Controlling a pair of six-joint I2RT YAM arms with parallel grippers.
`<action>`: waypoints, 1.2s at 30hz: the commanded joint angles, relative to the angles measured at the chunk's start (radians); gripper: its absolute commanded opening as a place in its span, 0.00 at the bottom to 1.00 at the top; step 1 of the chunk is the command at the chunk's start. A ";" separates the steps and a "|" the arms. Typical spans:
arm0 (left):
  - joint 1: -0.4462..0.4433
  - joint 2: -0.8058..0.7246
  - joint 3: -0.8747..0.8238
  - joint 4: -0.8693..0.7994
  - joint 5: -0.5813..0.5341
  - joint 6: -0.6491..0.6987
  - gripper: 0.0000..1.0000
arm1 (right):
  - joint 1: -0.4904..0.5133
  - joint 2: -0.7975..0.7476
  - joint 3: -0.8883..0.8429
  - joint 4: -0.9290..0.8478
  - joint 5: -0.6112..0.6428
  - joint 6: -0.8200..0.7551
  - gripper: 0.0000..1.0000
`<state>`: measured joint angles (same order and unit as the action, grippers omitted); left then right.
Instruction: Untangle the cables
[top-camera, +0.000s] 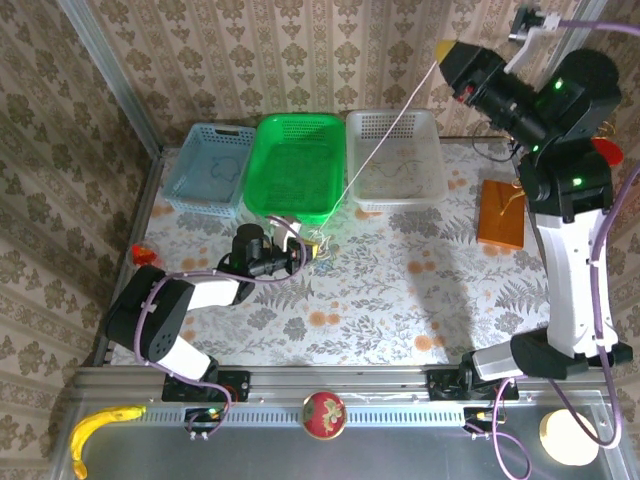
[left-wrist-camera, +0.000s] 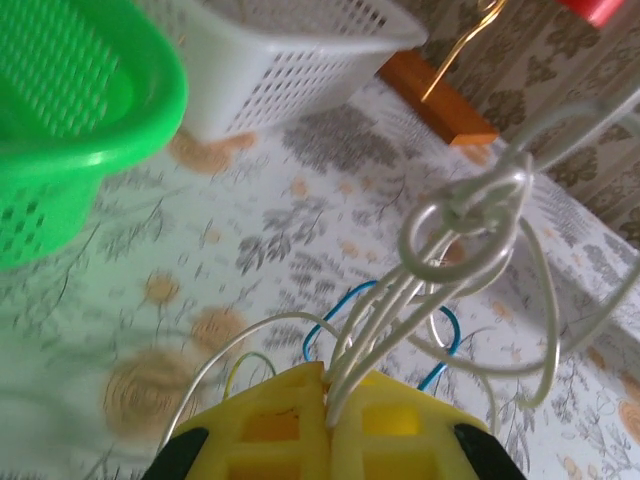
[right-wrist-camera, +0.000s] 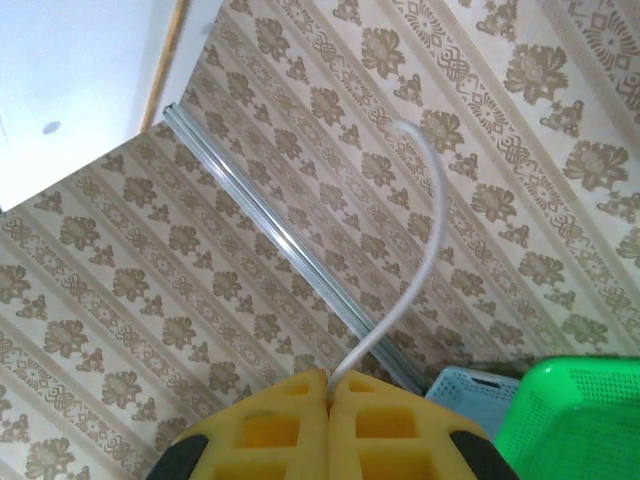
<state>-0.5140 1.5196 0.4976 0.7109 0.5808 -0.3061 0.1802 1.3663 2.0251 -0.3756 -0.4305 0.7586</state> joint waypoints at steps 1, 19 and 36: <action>0.012 -0.067 0.005 -0.222 -0.041 -0.003 0.00 | 0.053 -0.136 -0.253 0.182 -0.002 -0.010 0.00; -0.038 -0.151 0.185 -0.579 -0.119 0.074 0.56 | 0.271 -0.541 -1.505 0.295 0.448 0.009 0.00; -0.005 -0.169 0.260 -0.709 -0.312 0.014 0.78 | 0.268 -0.608 -1.417 0.121 0.511 -0.077 0.61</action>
<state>-0.5289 1.3659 0.7193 0.0467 0.3084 -0.2855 0.4461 0.7883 0.5419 -0.2077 0.0307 0.7277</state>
